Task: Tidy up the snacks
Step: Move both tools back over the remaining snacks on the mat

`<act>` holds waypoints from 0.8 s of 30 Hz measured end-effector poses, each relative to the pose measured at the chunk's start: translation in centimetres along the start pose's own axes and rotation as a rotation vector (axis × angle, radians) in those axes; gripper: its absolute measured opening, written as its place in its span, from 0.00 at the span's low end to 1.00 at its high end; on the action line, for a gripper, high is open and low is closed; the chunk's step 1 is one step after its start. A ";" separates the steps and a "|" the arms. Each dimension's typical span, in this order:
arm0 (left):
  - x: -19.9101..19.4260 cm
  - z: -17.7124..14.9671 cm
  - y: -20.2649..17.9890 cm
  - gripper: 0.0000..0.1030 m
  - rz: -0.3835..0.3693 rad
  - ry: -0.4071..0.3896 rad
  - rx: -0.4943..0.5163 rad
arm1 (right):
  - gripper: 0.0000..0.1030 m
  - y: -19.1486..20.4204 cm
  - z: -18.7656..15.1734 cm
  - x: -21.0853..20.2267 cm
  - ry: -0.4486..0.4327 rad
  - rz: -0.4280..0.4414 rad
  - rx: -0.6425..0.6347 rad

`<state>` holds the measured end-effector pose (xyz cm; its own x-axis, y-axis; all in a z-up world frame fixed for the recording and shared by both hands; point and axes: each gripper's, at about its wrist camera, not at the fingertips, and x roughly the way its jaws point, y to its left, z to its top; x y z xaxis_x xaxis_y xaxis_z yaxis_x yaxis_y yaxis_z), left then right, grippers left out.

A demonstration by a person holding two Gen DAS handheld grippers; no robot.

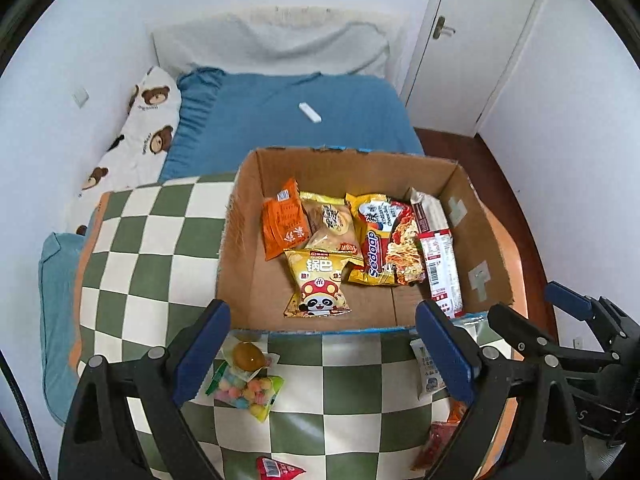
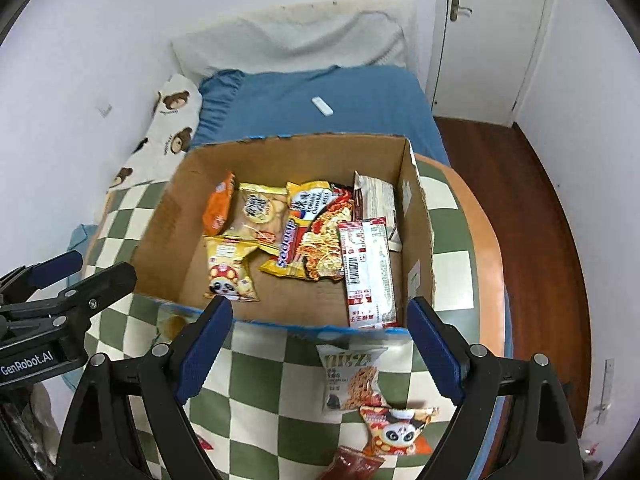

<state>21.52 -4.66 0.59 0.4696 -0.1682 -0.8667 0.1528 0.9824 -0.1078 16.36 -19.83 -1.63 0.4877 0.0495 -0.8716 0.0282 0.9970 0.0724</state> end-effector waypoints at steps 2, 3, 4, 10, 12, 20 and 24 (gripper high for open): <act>-0.7 -0.7 0.1 0.92 -0.007 -0.010 -0.004 | 0.88 0.1 -0.6 -0.9 -0.016 0.008 0.004; -1.0 -1.1 0.2 0.92 -0.009 -0.012 -0.008 | 0.88 0.1 -1.0 -1.3 -0.018 0.022 0.015; -1.0 -1.4 0.3 0.92 -0.009 -0.011 -0.011 | 0.88 0.0 -1.5 -1.5 -0.016 0.035 0.023; 0.8 -5.5 1.2 0.92 0.006 0.049 -0.037 | 0.88 -1.9 -5.6 0.9 0.065 0.027 0.064; 2.6 -7.3 1.7 0.92 0.020 0.104 -0.047 | 0.88 -3.4 -7.0 2.9 0.125 0.013 0.084; 8.2 -13.3 3.5 0.92 0.070 0.271 -0.070 | 0.88 -7.9 -12.1 9.9 0.312 -0.074 0.121; 9.3 -15.5 4.3 0.92 0.077 0.322 -0.088 | 0.88 -8.1 -13.5 10.6 0.342 -0.096 0.112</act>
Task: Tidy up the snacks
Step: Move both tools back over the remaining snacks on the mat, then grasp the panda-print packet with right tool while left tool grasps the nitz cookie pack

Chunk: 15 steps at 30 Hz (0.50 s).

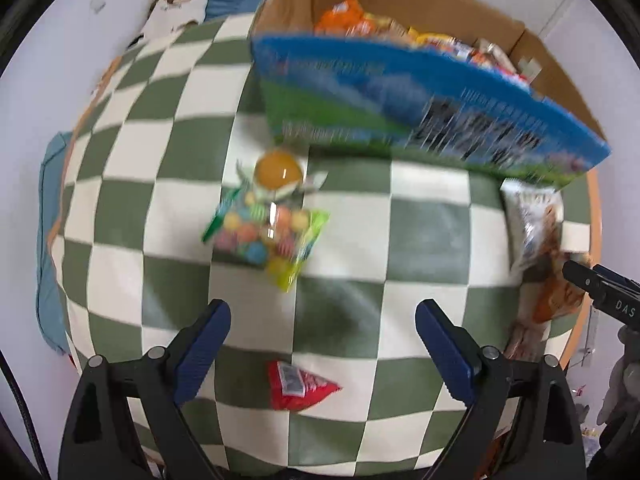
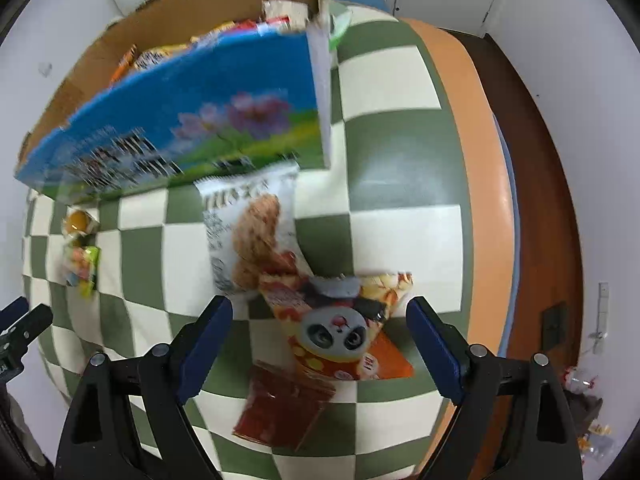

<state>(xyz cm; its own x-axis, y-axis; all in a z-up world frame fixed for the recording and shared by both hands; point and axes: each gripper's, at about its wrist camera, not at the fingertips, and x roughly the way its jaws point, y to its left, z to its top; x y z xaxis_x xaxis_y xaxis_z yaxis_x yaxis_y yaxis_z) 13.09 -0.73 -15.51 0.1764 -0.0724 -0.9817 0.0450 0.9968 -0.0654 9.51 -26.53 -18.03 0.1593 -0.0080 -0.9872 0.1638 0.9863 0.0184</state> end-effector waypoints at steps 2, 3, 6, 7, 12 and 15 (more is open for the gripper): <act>0.7 -0.4 -0.2 0.92 -0.027 0.036 -0.016 | 0.85 -0.2 -0.5 1.3 0.022 -0.014 0.015; 0.9 -0.4 -0.7 0.92 -0.047 0.048 -0.014 | 0.69 -0.4 -0.8 1.8 0.020 -0.011 0.027; 0.8 0.1 -3.2 0.92 -0.095 0.057 0.008 | 0.52 -1.1 -1.5 2.3 0.000 -0.001 0.064; 0.7 0.5 -4.7 0.92 -0.128 0.065 0.013 | 0.52 -1.4 -1.8 2.2 -0.007 0.006 0.075; 2.1 3.2 -11.4 0.92 -0.273 0.138 0.007 | 0.52 -4.1 -3.3 1.4 -0.033 0.048 0.139; 4.0 4.6 -14.9 0.92 -0.302 0.190 0.024 | 0.52 -6.6 -4.1 1.4 -0.037 0.075 0.181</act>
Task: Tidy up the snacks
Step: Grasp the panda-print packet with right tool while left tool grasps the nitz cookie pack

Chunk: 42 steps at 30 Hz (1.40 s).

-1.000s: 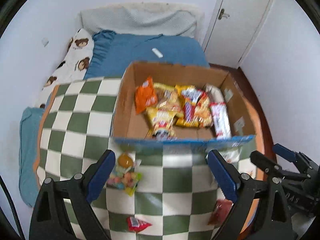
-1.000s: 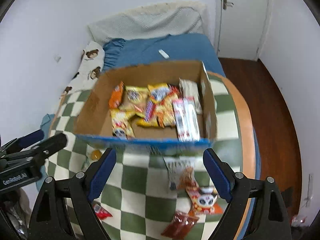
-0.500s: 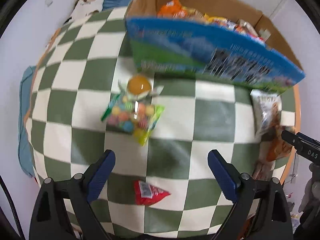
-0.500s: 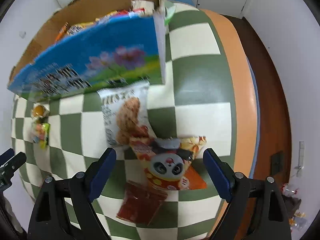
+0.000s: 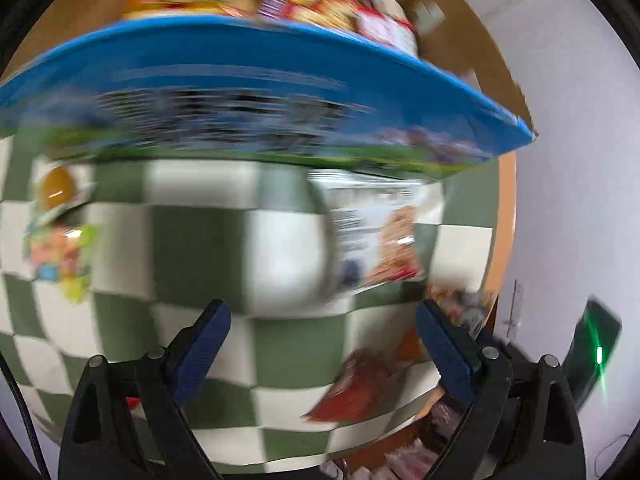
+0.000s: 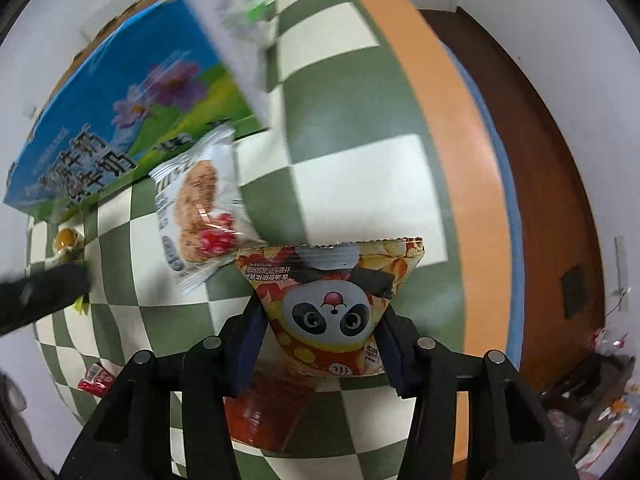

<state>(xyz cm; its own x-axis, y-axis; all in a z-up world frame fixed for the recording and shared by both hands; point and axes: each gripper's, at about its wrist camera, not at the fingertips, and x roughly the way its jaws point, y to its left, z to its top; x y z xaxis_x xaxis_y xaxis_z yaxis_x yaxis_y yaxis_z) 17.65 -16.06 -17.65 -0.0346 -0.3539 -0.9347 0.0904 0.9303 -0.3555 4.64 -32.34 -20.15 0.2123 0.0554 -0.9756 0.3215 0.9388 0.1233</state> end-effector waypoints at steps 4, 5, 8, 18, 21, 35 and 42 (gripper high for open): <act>3.4 1.3 -3.0 0.92 0.008 0.050 0.029 | 0.52 -2.7 -0.5 -0.2 -0.010 0.035 0.058; 4.1 1.5 -3.5 0.92 0.019 0.052 0.038 | 0.52 -3.2 -0.7 -0.3 -0.012 0.043 0.068; 5.3 1.7 -4.0 0.90 0.025 0.046 0.035 | 0.52 -3.8 -0.9 -0.3 -0.014 0.053 0.080; 5.0 -1.2 -2.3 0.57 0.126 0.011 0.135 | 0.52 -2.6 0.6 -0.4 0.052 0.107 0.031; 4.3 -2.8 0.1 0.57 0.132 0.029 0.114 | 0.52 -0.5 1.1 0.1 0.078 0.119 -0.022; 6.5 -1.2 3.7 0.67 0.098 0.049 0.028 | 0.79 0.8 2.4 -1.4 0.098 0.110 -0.100; 5.1 0.5 2.8 0.50 0.134 -0.015 0.045 | 0.72 1.2 1.5 0.0 0.078 0.081 -0.085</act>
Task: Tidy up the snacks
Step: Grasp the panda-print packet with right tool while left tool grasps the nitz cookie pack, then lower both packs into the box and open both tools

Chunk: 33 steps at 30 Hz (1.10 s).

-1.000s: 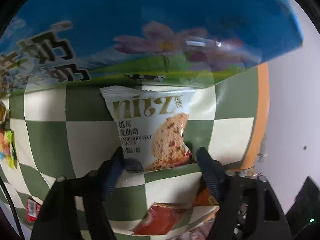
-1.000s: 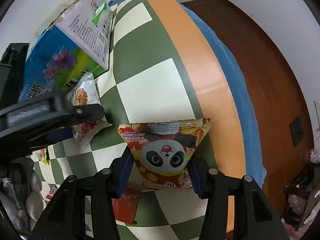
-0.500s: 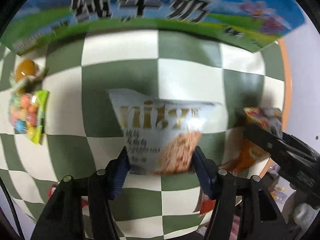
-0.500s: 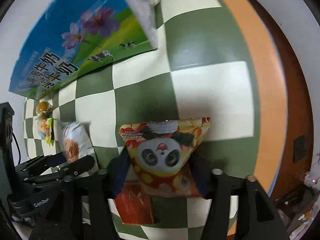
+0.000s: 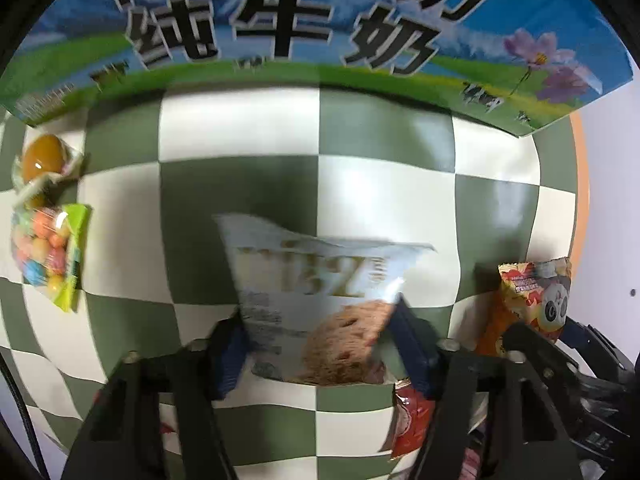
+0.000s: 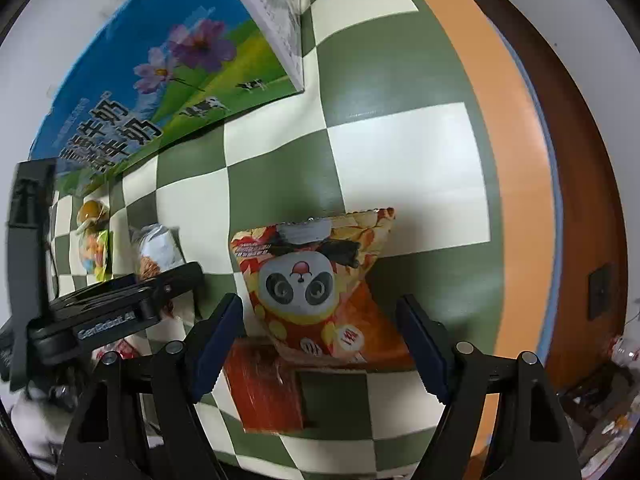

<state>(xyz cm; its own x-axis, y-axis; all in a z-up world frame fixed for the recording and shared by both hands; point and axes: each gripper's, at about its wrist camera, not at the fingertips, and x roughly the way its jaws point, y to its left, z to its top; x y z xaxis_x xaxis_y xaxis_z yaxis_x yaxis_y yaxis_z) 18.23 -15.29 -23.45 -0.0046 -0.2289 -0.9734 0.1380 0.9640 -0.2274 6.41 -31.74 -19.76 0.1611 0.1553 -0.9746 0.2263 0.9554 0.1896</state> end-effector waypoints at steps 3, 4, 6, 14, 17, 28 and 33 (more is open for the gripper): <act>-0.6 -0.1 -0.5 0.48 0.014 -0.013 0.021 | 0.50 0.2 -0.3 0.3 -0.026 -0.044 -0.013; -1.0 -0.1 -0.6 0.48 0.016 -0.018 0.029 | 0.49 0.4 -0.5 0.4 -0.031 -0.044 -0.014; -1.8 0.1 -0.9 0.45 0.011 -0.026 0.033 | 0.46 0.4 -0.5 0.0 -0.038 -0.033 -0.012; -10.4 0.2 -0.9 0.45 -0.092 -0.127 0.029 | 0.45 4.2 1.3 -6.0 -0.133 0.160 -0.012; -14.8 1.3 0.3 0.45 -0.134 -0.188 0.015 | 0.45 6.2 2.8 -9.5 -0.194 0.238 -0.038; -22.8 9.4 5.5 0.45 0.061 -0.302 0.018 | 0.45 15.2 12.9 -10.2 -0.230 0.340 -0.110; -18.7 14.1 8.4 0.45 0.166 -0.189 -0.016 | 0.45 17.3 16.5 -5.7 -0.130 0.312 -0.103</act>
<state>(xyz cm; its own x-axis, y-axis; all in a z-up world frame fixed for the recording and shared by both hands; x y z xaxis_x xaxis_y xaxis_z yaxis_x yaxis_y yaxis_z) 33.40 -4.83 -6.77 0.2021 -0.0867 -0.9755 0.1060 0.9922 -0.0662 25.24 -20.21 -9.00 0.3299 0.4170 -0.8469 0.0500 0.8882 0.4568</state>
